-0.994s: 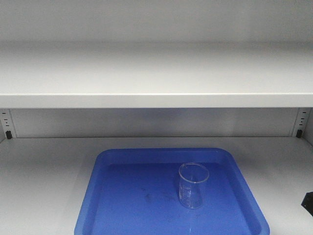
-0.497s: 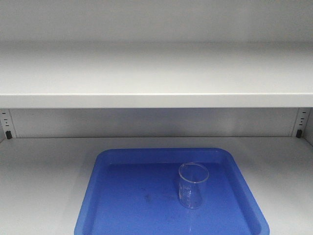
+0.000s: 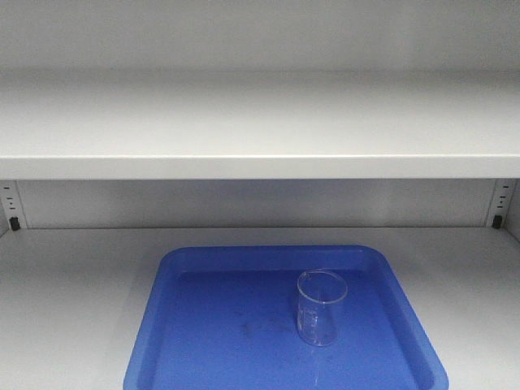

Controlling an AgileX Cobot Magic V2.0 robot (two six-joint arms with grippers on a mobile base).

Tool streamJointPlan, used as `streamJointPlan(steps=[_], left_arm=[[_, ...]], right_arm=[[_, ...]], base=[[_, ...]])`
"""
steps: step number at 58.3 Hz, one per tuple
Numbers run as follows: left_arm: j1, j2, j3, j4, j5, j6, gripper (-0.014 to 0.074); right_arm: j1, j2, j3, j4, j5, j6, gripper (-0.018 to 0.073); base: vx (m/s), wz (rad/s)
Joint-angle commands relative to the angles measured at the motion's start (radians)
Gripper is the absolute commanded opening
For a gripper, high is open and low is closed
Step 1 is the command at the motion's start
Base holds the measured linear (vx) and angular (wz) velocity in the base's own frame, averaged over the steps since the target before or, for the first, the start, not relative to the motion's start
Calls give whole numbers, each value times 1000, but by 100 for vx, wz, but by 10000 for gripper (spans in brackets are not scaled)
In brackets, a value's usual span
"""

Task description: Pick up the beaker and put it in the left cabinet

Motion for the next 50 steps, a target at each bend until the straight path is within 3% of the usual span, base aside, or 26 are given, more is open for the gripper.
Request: streamJointPlan(steps=[1,50], left_arm=[[-4,-19,16,-8,-84,-3,1],[-4,-19,16,-8,-84,-3,1]], right_arm=[[-7,-5,7,-15,-69,0,-6],[-7,-16,7,-15,-35,-3,-6]], base=[[0,0],[0,0]])
